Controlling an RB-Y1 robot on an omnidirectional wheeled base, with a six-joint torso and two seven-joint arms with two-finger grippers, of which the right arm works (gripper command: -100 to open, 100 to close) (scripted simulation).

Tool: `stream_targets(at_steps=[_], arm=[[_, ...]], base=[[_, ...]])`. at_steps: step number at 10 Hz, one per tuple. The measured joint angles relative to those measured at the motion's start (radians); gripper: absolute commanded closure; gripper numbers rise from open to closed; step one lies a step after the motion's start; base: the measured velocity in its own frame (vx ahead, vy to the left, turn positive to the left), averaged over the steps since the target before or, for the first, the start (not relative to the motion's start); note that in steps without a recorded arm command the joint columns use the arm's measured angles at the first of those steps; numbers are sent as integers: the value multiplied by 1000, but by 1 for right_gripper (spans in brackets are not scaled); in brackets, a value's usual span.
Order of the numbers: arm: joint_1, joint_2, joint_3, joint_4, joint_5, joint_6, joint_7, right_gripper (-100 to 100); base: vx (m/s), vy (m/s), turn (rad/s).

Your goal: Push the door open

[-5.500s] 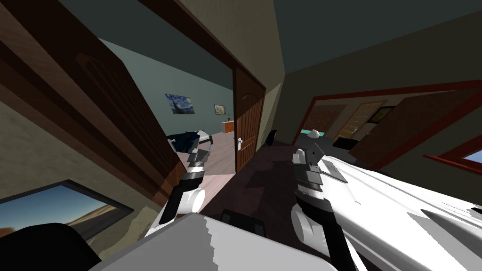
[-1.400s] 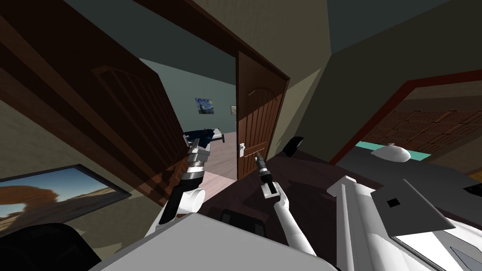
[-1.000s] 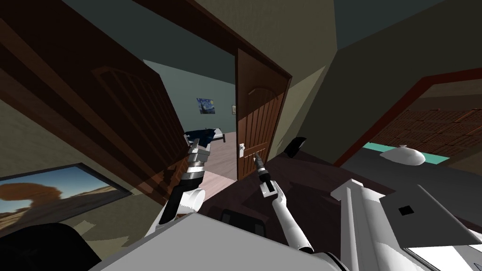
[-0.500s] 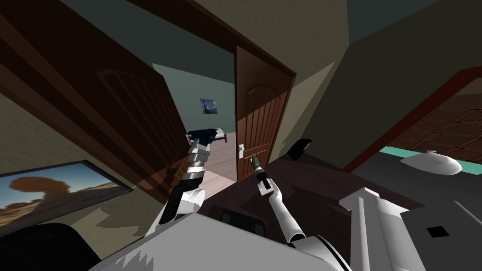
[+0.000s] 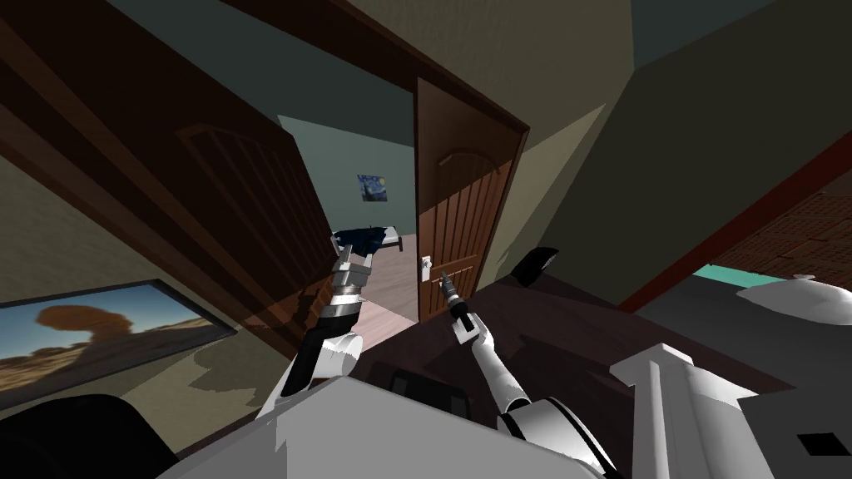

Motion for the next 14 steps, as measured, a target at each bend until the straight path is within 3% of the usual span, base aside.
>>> stream_targets(at_steps=[2,6,10,12,14], arm=[[-16,3,4,27,5,-1,-9,-100],[-82,22,9,142,19,-17,-32,-100],[-106,33,23,182,33,-10,-55,-100],[-122,5,10,218,27,-26,-43,-100],[-100,-14,20,172,31,-5,-50,-100]], base=[[30,-32,63],[43,-63,62],[46,-18,34],[116,72,9],[136,93,30]])
